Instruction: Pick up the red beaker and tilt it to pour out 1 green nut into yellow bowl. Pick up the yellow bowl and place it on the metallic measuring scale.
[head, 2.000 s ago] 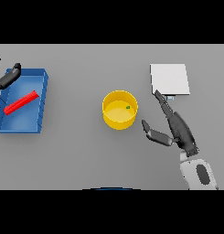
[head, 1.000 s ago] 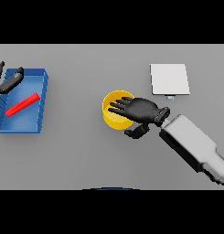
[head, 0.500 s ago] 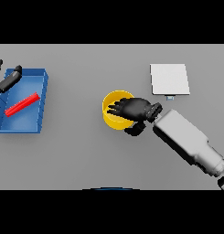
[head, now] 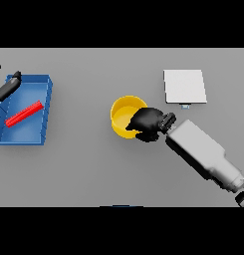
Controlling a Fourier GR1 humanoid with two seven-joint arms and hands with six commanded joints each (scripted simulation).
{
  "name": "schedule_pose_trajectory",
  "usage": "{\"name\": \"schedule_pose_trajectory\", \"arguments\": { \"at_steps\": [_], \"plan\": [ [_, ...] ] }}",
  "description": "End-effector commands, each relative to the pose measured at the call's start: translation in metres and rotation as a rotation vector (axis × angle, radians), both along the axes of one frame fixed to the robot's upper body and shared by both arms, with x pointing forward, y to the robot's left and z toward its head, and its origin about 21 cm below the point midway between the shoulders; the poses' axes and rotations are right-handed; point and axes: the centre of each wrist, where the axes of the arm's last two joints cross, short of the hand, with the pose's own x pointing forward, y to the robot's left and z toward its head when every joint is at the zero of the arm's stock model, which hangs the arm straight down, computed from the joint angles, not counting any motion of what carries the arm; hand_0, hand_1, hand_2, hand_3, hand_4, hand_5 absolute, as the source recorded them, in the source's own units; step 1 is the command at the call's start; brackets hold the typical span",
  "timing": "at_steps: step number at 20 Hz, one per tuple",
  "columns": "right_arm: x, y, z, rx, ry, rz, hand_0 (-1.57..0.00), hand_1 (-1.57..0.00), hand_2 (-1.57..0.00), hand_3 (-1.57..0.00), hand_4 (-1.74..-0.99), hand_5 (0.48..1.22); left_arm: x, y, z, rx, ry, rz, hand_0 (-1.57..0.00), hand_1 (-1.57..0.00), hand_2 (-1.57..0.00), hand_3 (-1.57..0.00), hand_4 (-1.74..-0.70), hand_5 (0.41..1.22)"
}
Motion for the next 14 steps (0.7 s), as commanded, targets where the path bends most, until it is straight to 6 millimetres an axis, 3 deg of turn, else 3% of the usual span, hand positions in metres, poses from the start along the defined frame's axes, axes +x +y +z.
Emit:
{"name": "schedule_pose_trajectory", "arguments": {
  "at_steps": [1, 5, 8, 14],
  "plan": [
    [0.0, -0.002, 0.0, 0.01, 0.003, 0.002, -1.23, -1.21, -1.12, -0.83, -1.614, 1.13, 0.0, -0.001, 0.001, -0.002, 0.003, -0.002, 0.0, 0.0, 0.0, 0.0, -0.72, 0.696],
    [0.0, 0.0, 0.0, 0.013, -0.022, 0.014, -1.43, -1.42, -1.24, -1.18, -1.689, 1.184, 0.001, -0.003, -0.001, 0.007, 0.006, -0.001, 0.0, 0.0, 0.0, 0.0, -0.72, 0.695],
    [-0.003, 0.0, 0.001, 0.032, -0.031, 0.001, -1.5, -1.5, -1.31, -1.25, -1.714, 1.202, 0.001, 0.0, -0.002, 0.006, 0.012, -0.005, 0.0, 0.0, 0.0, 0.0, -0.72, 0.695],
    [0.003, -0.012, 0.029, 0.076, -0.02, -0.033, -1.55, -1.55, -1.34, -1.32, -1.734, 1.216, 0.001, 0.001, -0.002, 0.003, 0.018, -0.003, 0.0, 0.0, 0.0, 0.0, -0.72, 0.694]
  ]
}}
